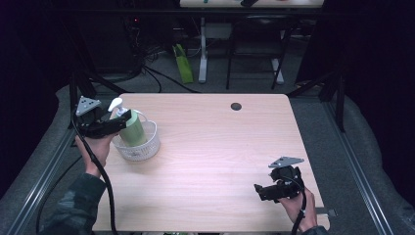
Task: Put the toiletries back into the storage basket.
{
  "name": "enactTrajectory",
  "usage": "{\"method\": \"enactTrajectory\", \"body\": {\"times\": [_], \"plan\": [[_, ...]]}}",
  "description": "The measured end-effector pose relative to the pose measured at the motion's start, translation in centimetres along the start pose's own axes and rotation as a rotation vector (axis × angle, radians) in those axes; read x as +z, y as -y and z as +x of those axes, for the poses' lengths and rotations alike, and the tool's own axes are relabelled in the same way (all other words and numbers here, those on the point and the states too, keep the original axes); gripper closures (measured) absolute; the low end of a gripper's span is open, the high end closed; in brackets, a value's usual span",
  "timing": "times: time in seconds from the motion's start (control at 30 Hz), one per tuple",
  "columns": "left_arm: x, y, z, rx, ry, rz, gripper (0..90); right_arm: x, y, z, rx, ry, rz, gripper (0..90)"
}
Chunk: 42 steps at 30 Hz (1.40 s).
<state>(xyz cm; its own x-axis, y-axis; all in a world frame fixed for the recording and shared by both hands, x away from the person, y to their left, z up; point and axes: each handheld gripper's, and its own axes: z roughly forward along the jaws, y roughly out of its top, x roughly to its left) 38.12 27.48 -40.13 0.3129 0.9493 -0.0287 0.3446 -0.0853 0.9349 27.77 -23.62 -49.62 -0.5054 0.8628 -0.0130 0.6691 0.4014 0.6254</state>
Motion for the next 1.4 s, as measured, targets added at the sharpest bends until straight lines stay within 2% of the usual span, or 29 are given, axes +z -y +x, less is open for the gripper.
{"method": "enactTrajectory", "body": {"times": [0.13, 0.3, 0.33, 0.4, 0.47, 0.6, 0.77, 0.83, 0.9, 1.07, 1.13, 1.17, 1.23, 1.33, 1.4], "plan": [[-0.7, -0.3, 0.1, 0.005, 0.007, 0.002, 14.6, 0.1, 0.0, -0.1, 0.009, -0.008, 0.005, 2.5], [-1.9, -0.1, 0.1, -0.011, 0.016, 0.014, 8.9, 0.1, 0.0, 0.0, 0.007, -0.008, 0.001, 2.5], [-2.3, 0.1, 0.0, 0.001, 0.013, 0.021, 8.4, 0.1, 0.0, -0.1, 0.007, -0.009, 0.004, 2.5], [-2.6, 0.4, 0.0, -0.009, 0.018, 0.03, 7.3, 0.2, 0.0, -0.1, 0.004, -0.01, 0.01, 2.5], [-2.9, 0.7, -0.1, -0.002, 0.015, 0.046, 6.0, 0.2, 0.1, 0.0, 0.002, -0.01, 0.012, 2.5], [-3.5, 1.3, -0.2, -0.013, 0.008, 0.051, 4.4, 0.2, 0.0, 0.1, -0.005, -0.009, 0.01, 2.5], [-3.8, 2.2, -0.5, -0.002, 0.005, 0.087, 1.4, 0.3, 0.1, 0.0, -0.001, -0.01, 0.017, 2.5], [-4.1, 2.9, -0.7, 0.006, -0.003, 0.106, 0.7, 0.2, 0.1, 0.1, -0.004, -0.009, 0.014, 2.5], [-4.1, 3.5, -0.8, 0.001, 0.008, 0.129, 0.1, 0.3, 0.1, 0.0, -0.005, -0.009, 0.017, 2.5], [-4.3, 4.7, -1.0, 0.003, 0.004, 0.156, 0.0, 0.2, 0.0, 0.1, -0.015, -0.003, 0.021, 2.5], [-4.5, 5.9, -1.1, -0.017, 0.004, 0.168, 0.0, 0.2, 0.0, 0.1, -0.011, -0.002, 0.02, 2.5], [-4.5, 5.9, -1.1, -0.017, 0.004, 0.168, 0.0, 0.2, 0.0, 0.1, -0.011, -0.002, 0.02, 2.5], [-4.4, 6.9, -1.2, -0.023, 0.016, 0.209, 0.0, 0.3, 0.1, 0.1, -0.015, -0.005, 0.022, 2.5], [-4.3, 7.7, -1.3, -0.018, 0.022, 0.228, 0.0, 0.4, 0.1, 0.1, -0.016, -0.004, 0.025, 2.5], [-4.2, 8.3, -1.4, -0.031, 0.024, 0.234, 0.0, 0.4, 0.1, 0.1, -0.015, -0.003, 0.027, 2.6]]}}
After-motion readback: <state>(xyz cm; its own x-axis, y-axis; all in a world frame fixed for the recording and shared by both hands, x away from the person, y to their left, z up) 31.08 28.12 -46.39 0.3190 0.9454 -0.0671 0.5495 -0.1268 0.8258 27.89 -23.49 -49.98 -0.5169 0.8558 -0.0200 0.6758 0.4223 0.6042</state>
